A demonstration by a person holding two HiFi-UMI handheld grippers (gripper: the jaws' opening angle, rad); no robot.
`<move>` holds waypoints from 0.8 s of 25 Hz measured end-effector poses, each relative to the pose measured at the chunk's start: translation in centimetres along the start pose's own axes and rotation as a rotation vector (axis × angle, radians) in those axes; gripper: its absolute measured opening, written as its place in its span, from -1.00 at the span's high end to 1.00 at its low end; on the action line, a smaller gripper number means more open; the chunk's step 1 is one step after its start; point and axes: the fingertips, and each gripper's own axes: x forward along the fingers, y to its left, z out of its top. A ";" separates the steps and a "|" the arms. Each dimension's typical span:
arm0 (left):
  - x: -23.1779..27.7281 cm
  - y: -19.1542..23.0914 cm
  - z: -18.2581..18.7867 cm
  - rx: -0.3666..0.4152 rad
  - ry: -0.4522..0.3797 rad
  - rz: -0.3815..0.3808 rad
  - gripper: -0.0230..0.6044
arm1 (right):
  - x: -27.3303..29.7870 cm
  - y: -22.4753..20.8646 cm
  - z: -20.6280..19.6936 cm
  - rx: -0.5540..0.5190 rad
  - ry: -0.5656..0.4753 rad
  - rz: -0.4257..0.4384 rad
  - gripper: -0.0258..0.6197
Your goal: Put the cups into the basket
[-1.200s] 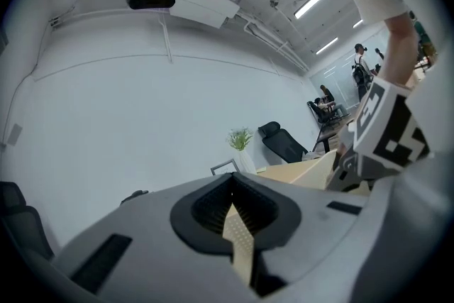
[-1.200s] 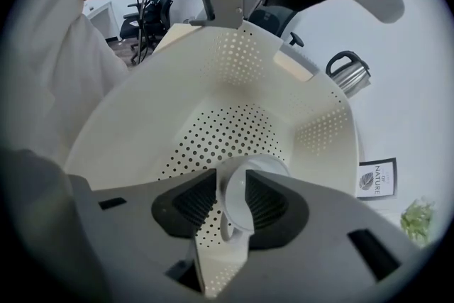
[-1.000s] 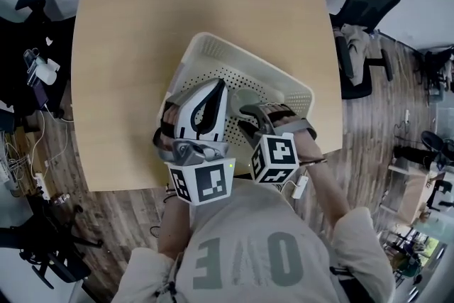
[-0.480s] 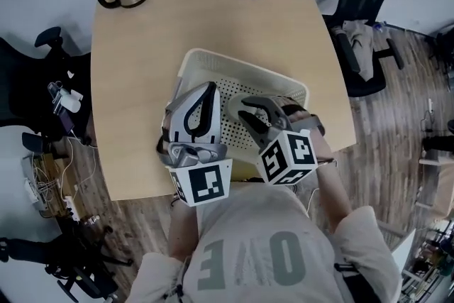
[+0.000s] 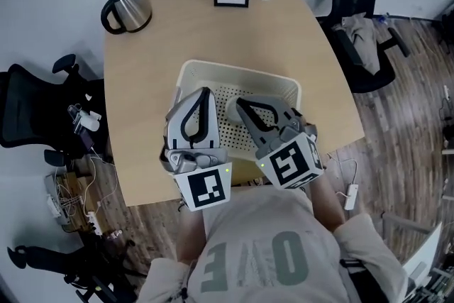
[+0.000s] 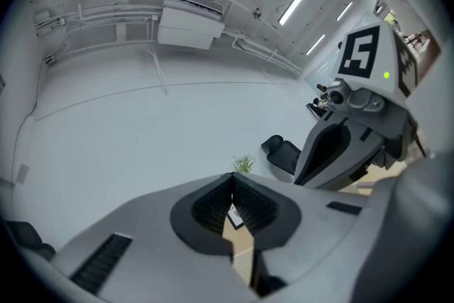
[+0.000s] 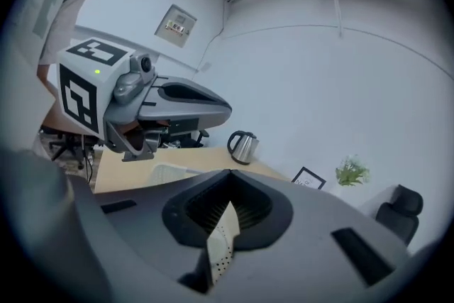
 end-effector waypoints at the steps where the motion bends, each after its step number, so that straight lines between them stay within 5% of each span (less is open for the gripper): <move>1: -0.1 -0.1 0.3 -0.003 -0.004 0.000 0.90 | -0.5 -0.1 0.4 0.019 -0.023 -0.010 0.92; 10: -1.3 -0.4 1.6 -0.040 -0.024 0.021 0.90 | -4.6 -2.5 2.4 0.236 -0.248 -0.135 0.92; 20: -1.4 -1.5 3.2 -0.047 -0.060 0.003 0.90 | -4.9 -2.7 3.0 0.221 -0.273 -0.159 0.92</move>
